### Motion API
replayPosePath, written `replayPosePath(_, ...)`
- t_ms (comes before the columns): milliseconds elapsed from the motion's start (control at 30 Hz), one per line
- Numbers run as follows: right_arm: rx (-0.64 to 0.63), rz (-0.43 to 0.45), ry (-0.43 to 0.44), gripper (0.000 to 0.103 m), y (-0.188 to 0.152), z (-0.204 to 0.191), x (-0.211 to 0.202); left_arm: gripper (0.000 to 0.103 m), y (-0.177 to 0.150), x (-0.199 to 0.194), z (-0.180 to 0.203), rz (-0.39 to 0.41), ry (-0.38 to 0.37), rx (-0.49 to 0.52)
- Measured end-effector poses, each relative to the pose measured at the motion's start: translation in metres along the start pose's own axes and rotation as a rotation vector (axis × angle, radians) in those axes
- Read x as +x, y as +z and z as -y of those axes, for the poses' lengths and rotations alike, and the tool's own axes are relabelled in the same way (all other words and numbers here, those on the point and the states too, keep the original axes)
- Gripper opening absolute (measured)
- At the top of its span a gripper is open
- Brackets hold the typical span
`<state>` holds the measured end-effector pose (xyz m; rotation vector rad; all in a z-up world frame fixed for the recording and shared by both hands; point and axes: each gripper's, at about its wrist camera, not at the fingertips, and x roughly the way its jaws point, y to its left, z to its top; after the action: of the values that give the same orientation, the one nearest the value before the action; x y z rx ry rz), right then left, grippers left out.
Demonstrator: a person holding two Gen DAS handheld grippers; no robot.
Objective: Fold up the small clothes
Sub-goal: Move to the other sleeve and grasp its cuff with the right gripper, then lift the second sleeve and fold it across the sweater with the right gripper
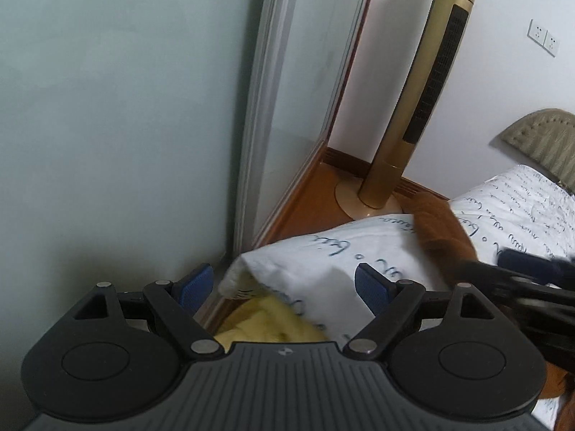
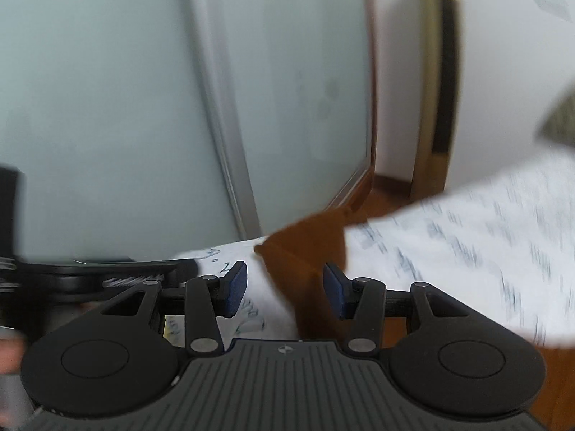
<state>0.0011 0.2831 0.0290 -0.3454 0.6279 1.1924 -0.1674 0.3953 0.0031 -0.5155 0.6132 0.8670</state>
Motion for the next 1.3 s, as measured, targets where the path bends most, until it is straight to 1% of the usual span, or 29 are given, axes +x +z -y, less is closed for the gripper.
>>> replayPosePath(100,-0.143,-0.067,-0.126,0.038,0.006,-0.019,0.032,0.087,0.001,-0.001,-0.005,-0.002,-0.015,0.008)
replayPosePath(133,-0.179,-0.087,-0.167,0.026,0.007,-0.021,0.042,0.086,0.001,0.0,-0.003,-0.009,-0.017,0.011)
replayPosePath(167,-0.193,-0.109,-0.199,0.012,0.007,-0.02,0.049,0.086,0.001,0.001,-0.003,-0.017,-0.021,0.01)
replayPosePath(200,-0.17,-0.121,-0.212,0.009,0.01,-0.018,0.053,0.086,0.001,0.003,-0.002,-0.021,-0.033,0.012)
replayPosePath(267,-0.055,-0.104,-0.169,0.007,0.02,-0.001,0.052,0.086,0.0,0.01,0.005,-0.037,-0.05,0.023)
replayPosePath(333,0.083,-0.047,-0.125,0.007,0.028,0.024,0.039,0.086,0.0,0.013,0.014,-0.049,-0.07,0.036)
replayPosePath(400,0.22,0.051,-0.161,0.007,0.035,0.056,0.019,0.086,0.001,0.017,0.029,-0.065,-0.086,0.059)
replayPosePath(433,0.297,0.088,-0.163,0.008,0.037,0.077,0.01,0.087,0.002,0.019,0.037,-0.066,-0.094,0.067)
replayPosePath(467,0.396,0.108,-0.126,0.009,0.037,0.102,0.0,0.087,0.003,0.02,0.048,-0.062,-0.103,0.086)
replayPosePath(500,0.498,0.088,-0.081,0.013,0.034,0.129,-0.007,0.091,0.004,0.023,0.059,-0.065,-0.095,0.108)
replayPosePath(533,0.59,0.054,-0.053,0.026,0.029,0.155,-0.013,0.094,0.005,0.025,0.069,-0.067,-0.074,0.128)
replayPosePath(567,0.669,0.039,-0.091,0.053,0.021,0.177,-0.022,0.095,0.006,0.027,0.083,-0.053,-0.059,0.154)
replayPosePath(600,0.715,0.045,-0.173,0.062,0.013,0.195,-0.033,0.095,0.006,0.029,0.094,-0.042,-0.06,0.18)
replayPosePath(633,0.726,0.056,-0.244,0.065,0.003,0.21,-0.045,0.095,0.005,0.03,0.105,-0.049,-0.074,0.198)
replayPosePath(667,0.741,0.058,-0.292,0.063,-0.006,0.223,-0.056,0.095,0.006,0.032,0.113,-0.06,-0.101,0.202)
replayPosePath(700,0.771,0.059,-0.312,0.063,-0.016,0.235,-0.067,0.095,0.005,0.031,0.121,-0.065,-0.137,0.2)
replayPosePath(733,0.791,0.066,-0.302,0.063,-0.025,0.243,-0.078,0.095,0.004,0.029,0.127,-0.063,-0.151,0.2)
replayPosePath(767,0.787,0.075,-0.28,0.063,-0.03,0.246,-0.087,0.095,0.002,0.027,0.136,-0.055,-0.164,0.205)
replayPosePath(800,0.757,0.079,-0.265,0.063,-0.032,0.242,-0.095,0.095,0.0,0.026,0.143,-0.046,-0.187,0.212)
replayPosePath(867,0.663,0.072,-0.212,0.06,-0.026,0.227,-0.098,0.095,-0.007,0.024,0.156,-0.051,-0.253,0.209)
replayPosePath(933,0.561,0.05,-0.136,0.057,-0.01,0.203,-0.089,0.095,-0.014,0.023,0.167,-0.062,-0.309,0.205)
replayPosePath(1000,0.439,-0.004,-0.075,0.054,0.014,0.174,-0.067,0.095,-0.024,0.023,0.174,-0.06,-0.343,0.195)
replayPosePath(1067,0.316,-0.116,-0.07,0.044,0.039,0.143,-0.033,0.095,-0.034,0.017,0.173,-0.037,-0.39,0.164)
replayPosePath(1100,0.257,-0.152,-0.075,0.042,0.047,0.13,-0.019,0.093,-0.038,0.016,0.171,-0.027,-0.374,0.134)
replayPosePath(1133,0.21,-0.183,-0.077,0.035,0.053,0.12,-0.006,0.093,-0.041,0.016,0.166,-0.011,-0.334,0.092)
replayPosePath(1167,0.169,-0.218,-0.085,0.032,0.058,0.111,0.007,0.093,-0.043,0.016,0.163,-0.007,-0.328,0.076)
replayPosePath(1233,0.147,-0.26,-0.082,0.032,0.065,0.108,0.024,0.093,-0.045,0.02,0.153,-0.033,-0.37,0.043)
replayPosePath(1300,0.128,-0.291,-0.105,0.032,0.07,0.109,0.038,0.093,-0.048,0.016,0.144,-0.027,-0.375,0.011)
